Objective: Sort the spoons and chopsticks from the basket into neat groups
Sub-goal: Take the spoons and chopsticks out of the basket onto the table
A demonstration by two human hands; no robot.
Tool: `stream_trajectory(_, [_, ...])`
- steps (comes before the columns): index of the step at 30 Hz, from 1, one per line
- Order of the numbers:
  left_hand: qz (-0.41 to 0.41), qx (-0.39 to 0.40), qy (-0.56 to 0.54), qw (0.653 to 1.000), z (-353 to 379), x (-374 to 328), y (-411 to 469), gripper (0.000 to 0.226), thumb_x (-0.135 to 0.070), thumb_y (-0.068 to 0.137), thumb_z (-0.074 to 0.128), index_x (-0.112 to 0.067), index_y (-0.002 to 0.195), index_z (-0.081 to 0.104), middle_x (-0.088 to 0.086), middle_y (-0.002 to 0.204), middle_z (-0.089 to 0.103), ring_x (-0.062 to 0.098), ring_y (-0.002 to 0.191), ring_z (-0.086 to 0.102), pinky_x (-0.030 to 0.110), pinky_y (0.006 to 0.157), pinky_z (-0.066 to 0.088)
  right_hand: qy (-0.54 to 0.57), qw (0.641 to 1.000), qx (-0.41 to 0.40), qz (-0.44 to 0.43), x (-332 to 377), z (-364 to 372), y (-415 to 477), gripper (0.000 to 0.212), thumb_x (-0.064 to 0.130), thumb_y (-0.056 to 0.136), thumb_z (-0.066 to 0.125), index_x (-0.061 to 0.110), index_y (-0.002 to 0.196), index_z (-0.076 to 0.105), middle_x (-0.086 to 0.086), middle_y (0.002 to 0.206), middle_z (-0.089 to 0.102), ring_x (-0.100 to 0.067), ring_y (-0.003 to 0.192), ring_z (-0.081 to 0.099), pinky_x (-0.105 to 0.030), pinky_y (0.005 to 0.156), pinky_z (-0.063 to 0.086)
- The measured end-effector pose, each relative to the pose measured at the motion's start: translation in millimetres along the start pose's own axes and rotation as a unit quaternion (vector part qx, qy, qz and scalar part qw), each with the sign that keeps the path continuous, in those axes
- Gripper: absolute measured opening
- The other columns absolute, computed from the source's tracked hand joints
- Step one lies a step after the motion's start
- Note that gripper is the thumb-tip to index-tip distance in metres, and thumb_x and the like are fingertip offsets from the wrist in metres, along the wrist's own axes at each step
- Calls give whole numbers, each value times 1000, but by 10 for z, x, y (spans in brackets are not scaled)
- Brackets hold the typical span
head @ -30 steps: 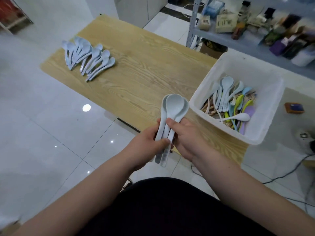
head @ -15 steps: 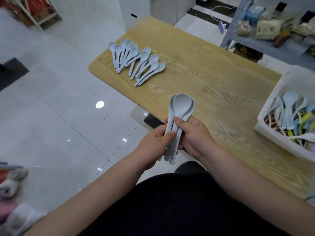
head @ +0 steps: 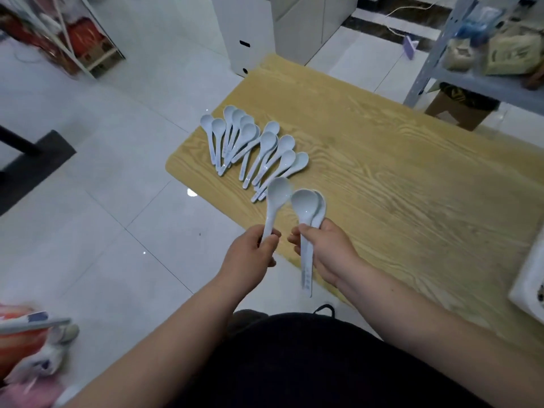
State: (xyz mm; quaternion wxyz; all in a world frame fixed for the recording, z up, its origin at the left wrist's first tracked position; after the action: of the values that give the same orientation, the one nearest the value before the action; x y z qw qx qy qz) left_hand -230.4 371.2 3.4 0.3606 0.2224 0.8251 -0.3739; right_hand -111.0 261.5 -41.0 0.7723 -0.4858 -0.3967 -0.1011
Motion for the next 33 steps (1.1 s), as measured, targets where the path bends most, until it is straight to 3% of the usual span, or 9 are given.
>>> stream_trajectory(3, [-46, -23, -36, 998, -208, 92, 333, 22, -42, 94, 45, -42, 96, 67, -10, 74, 62, 3, 53, 62, 39, 69, 58, -1, 999, -27, 35, 75, 7, 291, 9, 6, 97, 55, 11, 104, 59, -10, 89, 71, -17, 77, 73, -30, 66, 56])
stream_trajectory(6, [-95, -33, -64, 993, -450, 263, 673, 35, -30, 85, 39, -44, 92, 70, -10, 56, 58, 7, 50, 57, 35, 60, 48, 5, 997, -32, 64, 101, 114, 593, 19, -1, 99, 46, 13, 109, 54, -17, 109, 64, -21, 87, 72, -36, 75, 59])
stream_trajectory(12, [-60, 15, 8, 998, -996, 447, 1720, 33, -18, 90, 50, -46, 100, 63, -5, 89, 61, 14, 71, 59, 18, 48, 45, -8, 994, -66, 92, 264, 615, 1388, 25, -5, 98, 47, 10, 116, 56, -12, 105, 63, -21, 94, 68, -39, 78, 58])
stream_trajectory(16, [-12, 73, 83, 994, -1304, 420, 2668, 28, -18, 91, 61, -38, 110, 61, -8, 94, 65, 6, 82, 63, 17, 59, 45, 5, 988, -124, 87, 517, 1094, 1975, 29, -6, 94, 46, 19, 96, 61, -11, 96, 65, -21, 85, 67, -39, 75, 58])
stream_trajectory(21, [65, 157, 179, 969, -1392, 218, 3536, 28, -12, 87, 64, -30, 109, 63, -11, 86, 65, 10, 76, 62, 21, 61, 46, -80, 971, -210, 85, 820, 1489, 2570, 28, 1, 92, 55, 9, 119, 59, -15, 105, 66, -33, 101, 67, -48, 92, 55])
stream_trajectory(25, [113, 216, 232, 942, -1382, 94, 3866, 51, -6, 84, 64, -23, 131, 52, -6, 90, 60, 18, 84, 62, 30, 64, 49, -224, 938, -256, 61, 1038, 1612, 2718, 21, 7, 92, 56, 2, 111, 61, -24, 103, 67, -40, 98, 66, -39, 76, 50])
stream_trajectory(28, [162, 234, 278, 917, -1358, 72, 3900, 65, -5, 85, 66, -13, 145, 42, 9, 123, 55, 29, 111, 57, 44, 83, 53, -273, 920, -279, 33, 1110, 1648, 2695, 30, 9, 93, 53, 5, 123, 53, -16, 102, 64, -32, 90, 63, -36, 74, 48])
stream_trajectory(31, [198, 240, 307, 900, -1359, 128, 3867, 77, -7, 87, 66, -9, 155, 29, 15, 146, 37, 32, 126, 47, 40, 97, 47, -301, 914, -273, 14, 1131, 1694, 2657, 31, 8, 97, 49, 5, 128, 50, -15, 89, 63, -29, 76, 62, -35, 62, 47])
stream_trajectory(33, [210, 255, 316, 889, -1358, 166, 3851, 75, -9, 89, 64, -8, 155, 29, 15, 148, 34, 33, 132, 43, 37, 102, 43, -316, 906, -282, 16, 1121, 1710, 2634, 30, 8, 97, 49, 8, 127, 48, -17, 93, 65, -34, 82, 65, -44, 71, 54])
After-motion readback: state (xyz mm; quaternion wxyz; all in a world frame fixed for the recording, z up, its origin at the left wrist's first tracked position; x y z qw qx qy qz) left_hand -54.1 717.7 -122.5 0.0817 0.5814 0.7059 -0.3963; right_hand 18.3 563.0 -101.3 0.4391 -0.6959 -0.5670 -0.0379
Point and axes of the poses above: each hand's wrist, its own y-axis towards the middle knuckle, its own z-axis out of the palm, x = y × z, the point moved 5 cm from there along y, towards the middle knuckle
